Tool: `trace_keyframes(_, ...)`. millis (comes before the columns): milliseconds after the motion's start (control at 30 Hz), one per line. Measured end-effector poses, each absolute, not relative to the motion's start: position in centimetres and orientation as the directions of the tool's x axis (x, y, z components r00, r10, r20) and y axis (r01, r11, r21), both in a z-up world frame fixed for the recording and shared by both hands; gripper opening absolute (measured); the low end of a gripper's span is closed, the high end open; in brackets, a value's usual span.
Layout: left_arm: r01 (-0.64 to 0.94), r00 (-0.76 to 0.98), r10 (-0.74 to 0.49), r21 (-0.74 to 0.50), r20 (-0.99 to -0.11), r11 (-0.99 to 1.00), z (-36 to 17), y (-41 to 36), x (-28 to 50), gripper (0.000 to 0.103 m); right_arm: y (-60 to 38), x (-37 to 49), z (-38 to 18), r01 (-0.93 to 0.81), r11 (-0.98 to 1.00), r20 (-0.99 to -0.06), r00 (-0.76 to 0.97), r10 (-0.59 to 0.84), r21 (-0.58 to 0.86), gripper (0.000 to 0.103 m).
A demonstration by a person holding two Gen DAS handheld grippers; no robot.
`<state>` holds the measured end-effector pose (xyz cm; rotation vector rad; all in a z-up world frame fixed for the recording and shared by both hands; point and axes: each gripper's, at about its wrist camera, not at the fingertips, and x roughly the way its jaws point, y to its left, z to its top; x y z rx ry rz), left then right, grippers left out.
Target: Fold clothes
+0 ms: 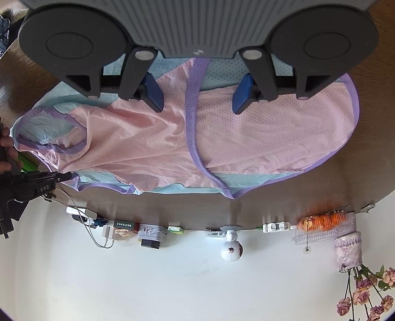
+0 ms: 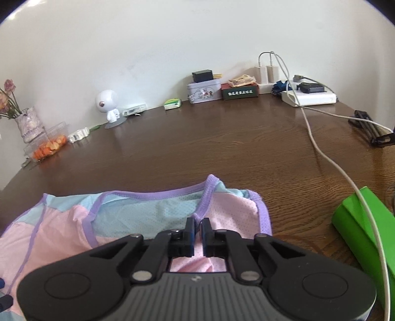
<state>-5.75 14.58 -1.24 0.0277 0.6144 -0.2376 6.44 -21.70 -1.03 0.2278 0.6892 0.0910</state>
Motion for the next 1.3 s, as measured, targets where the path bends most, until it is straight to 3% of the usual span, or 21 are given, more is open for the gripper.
trace_keyframes(33, 0.229, 0.791, -0.213, -0.046, -0.574, 0.972, -1.3, 14.6, -5.7, 0.063, -21.5, 6.4, -0.8, -0.038, 0.968, -0.617, 0.764, 0.187, 0.246, 0.015)
trace_keyframes(67, 0.228, 0.791, -0.214, -0.047, -0.574, 0.972, -1.3, 14.6, -5.7, 0.063, -21.4, 6.4, -0.6, -0.069, 0.965, -0.615, 0.759, 0.216, 0.254, 0.028)
trace_keyframes(133, 0.227, 0.788, -0.214, -0.05, -0.577, 0.973, -1.2, 14.7, -5.7, 0.063, -20.6, 5.8, 0.4, -0.15, 0.959, -0.588, 0.763, 0.268, 0.242, 0.036)
trace_keyframes(333, 0.216, 0.769, -0.277, -0.174, -0.575, 0.961, -0.5, 16.4, -6.9, 0.062, -17.1, 1.7, 1.3, -0.445, 0.892, -0.64, 0.662, 0.391, 0.085, 0.033)
trace_keyframes(500, 0.204, 0.765, -0.267, -0.173, -0.587, 0.964, -0.5, 17.1, -8.2, 0.062, -16.8, 0.4, 0.3, -0.453, 0.891, -0.66, 0.659, 0.361, 0.035, 0.031)
trace_keyframes(533, 0.205, 0.761, -0.266, -0.171, -0.591, 0.964, -0.7, 17.0, -8.3, 0.062, -16.9, 0.8, -0.1, -0.437, 0.898, -0.665, 0.658, 0.354, 0.045, 0.024)
trace_keyframes(567, 0.205, 0.761, -0.264, -0.166, -0.593, 0.965, -0.8, 17.0, -8.3, 0.062, -17.1, 1.1, -0.4, -0.421, 0.905, -0.669, 0.658, 0.346, 0.055, 0.004)
trace_keyframes(667, 0.203, 0.763, -0.251, -0.147, -0.595, 0.968, -0.9, 16.9, -8.4, 0.062, -17.7, 1.0, -0.1, -0.458, 0.887, -0.699, 0.614, 0.367, 0.063, 0.001)
trace_keyframes(833, 0.21, 0.766, -0.244, -0.127, -0.596, 0.97, -1.1, 17.0, -8.1, 0.062, -19.3, 0.2, 0.4, -0.449, 0.891, -0.689, 0.624, 0.368, 0.069, 0.004)
trace_keyframes(900, 0.206, 0.767, -0.245, -0.134, -0.593, 0.969, -0.9, 17.4, -8.2, 0.062, -20.1, -0.6, 1.6, -0.447, 0.892, -0.663, 0.648, 0.374, 0.065, 0.012)
trace_keyframes(967, 0.201, 0.772, -0.244, -0.138, -0.587, 0.97, -0.7, 17.8, -8.4, 0.062, -21.9, -1.3, 3.0, -0.422, 0.903, -0.643, 0.672, 0.368, 0.076, 0.032)
trace_keyframes(1300, 0.242, 0.759, -0.23, -0.064, -0.609, 0.968, -1.4, 18.1, -8.3, 0.062, -24.7, -4.3, 0.4, -0.356, 0.933, -0.731, 0.626, 0.271, 0.04, 0.027)
